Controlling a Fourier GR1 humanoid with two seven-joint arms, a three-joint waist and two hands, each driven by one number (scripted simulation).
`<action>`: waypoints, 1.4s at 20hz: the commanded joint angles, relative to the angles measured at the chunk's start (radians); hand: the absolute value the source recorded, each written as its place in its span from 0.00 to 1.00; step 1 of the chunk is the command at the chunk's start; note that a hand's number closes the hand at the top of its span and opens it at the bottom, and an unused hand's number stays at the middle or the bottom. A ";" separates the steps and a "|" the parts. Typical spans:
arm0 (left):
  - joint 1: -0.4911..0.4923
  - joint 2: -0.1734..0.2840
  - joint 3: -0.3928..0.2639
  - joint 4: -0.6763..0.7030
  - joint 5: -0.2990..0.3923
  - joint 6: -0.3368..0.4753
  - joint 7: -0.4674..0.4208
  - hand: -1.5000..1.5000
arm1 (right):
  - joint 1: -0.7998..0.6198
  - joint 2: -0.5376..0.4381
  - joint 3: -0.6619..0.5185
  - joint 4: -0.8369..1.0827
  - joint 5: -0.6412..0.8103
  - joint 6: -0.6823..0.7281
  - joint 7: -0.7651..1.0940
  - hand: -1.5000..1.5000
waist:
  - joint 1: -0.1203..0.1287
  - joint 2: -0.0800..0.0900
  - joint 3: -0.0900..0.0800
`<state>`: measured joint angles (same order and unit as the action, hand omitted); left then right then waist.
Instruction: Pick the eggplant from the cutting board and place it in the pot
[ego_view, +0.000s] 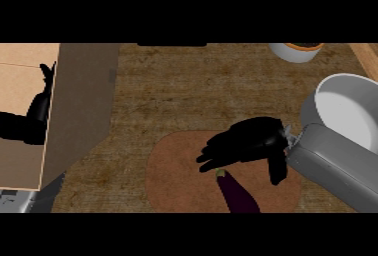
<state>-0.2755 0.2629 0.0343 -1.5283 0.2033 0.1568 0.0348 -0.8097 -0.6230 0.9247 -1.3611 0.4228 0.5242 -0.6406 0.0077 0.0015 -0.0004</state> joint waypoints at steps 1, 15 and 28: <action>-0.020 -0.036 -0.039 -0.009 -0.058 0.045 0.000 0.50 | 0.030 0.006 0.013 0.044 0.027 0.049 -0.144 0.00 | -0.001 0.001 0.001; -0.022 -0.038 0.012 -0.030 -0.045 0.018 0.054 0.50 | 0.139 0.166 -0.038 0.041 0.235 0.014 0.002 0.00 | -0.003 -0.002 0.001; -0.002 -0.049 0.037 -0.042 -0.053 -0.008 0.032 0.50 | 0.244 0.267 -0.027 0.108 0.365 -0.022 -0.058 0.00 | -0.003 -0.002 0.001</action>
<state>-0.2751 0.2245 0.0746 -1.5256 0.1612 0.1250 0.0335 -0.6083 -0.3955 0.8920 -1.2823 0.7565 0.4687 -0.6568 0.0042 -0.0018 -0.0025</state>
